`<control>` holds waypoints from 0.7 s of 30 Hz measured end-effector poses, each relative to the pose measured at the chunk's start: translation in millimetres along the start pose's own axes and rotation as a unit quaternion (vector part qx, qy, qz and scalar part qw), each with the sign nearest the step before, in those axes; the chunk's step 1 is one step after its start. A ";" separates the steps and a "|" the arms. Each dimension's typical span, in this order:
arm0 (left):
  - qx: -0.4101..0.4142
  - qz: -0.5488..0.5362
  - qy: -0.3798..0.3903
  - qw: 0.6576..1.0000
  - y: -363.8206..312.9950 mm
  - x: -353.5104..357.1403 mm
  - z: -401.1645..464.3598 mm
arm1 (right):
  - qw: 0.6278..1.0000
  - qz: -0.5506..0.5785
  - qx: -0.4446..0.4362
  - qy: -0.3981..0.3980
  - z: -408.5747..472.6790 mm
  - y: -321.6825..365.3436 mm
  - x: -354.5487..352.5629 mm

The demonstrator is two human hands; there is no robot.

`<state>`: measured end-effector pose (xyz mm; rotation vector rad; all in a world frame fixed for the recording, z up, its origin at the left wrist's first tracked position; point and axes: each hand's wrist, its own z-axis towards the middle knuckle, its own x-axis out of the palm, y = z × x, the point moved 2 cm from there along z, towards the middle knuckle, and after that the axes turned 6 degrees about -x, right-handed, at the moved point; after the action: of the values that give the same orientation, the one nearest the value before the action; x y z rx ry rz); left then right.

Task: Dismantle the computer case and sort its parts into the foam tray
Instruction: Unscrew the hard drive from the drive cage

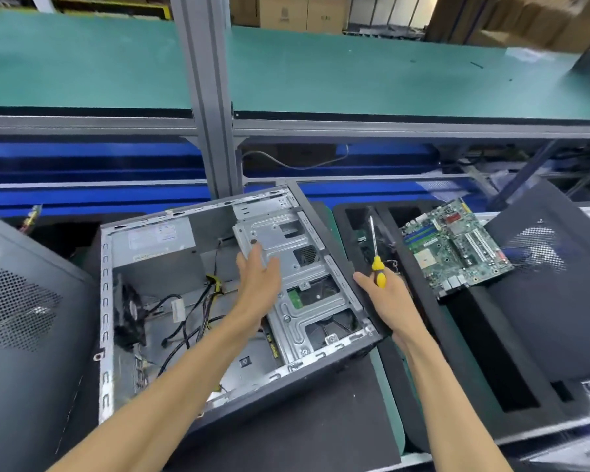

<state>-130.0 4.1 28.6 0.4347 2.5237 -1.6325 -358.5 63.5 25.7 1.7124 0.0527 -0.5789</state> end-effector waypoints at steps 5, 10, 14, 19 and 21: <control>-0.002 0.022 0.009 1.000 2.3 5.0 4.6 | 0.999 0.014 -0.006 -0.044 -16.0 -9.8 0.7; 0.024 0.041 0.040 0.998 -1.1 3.4 10.8 | 0.996 0.017 0.004 -0.089 -32.1 -10.0 8.0; 0.048 0.034 0.064 0.996 -1.4 -3.7 23.1 | 0.995 0.006 0.004 -0.104 -40.4 -2.9 18.4; 0.004 -0.055 -0.013 0.998 -3.7 -18.0 37.3 | 0.993 -0.038 -0.044 -0.105 -44.7 22.3 8.8; -0.014 -0.076 -0.039 0.996 -2.9 -20.2 43.2 | 0.992 -0.041 -0.067 -0.097 -43.5 36.0 -4.4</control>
<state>-114.4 -39.8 17.9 0.1763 2.5746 -1.6278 -334.8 96.8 64.9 1.5235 0.0226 -0.7832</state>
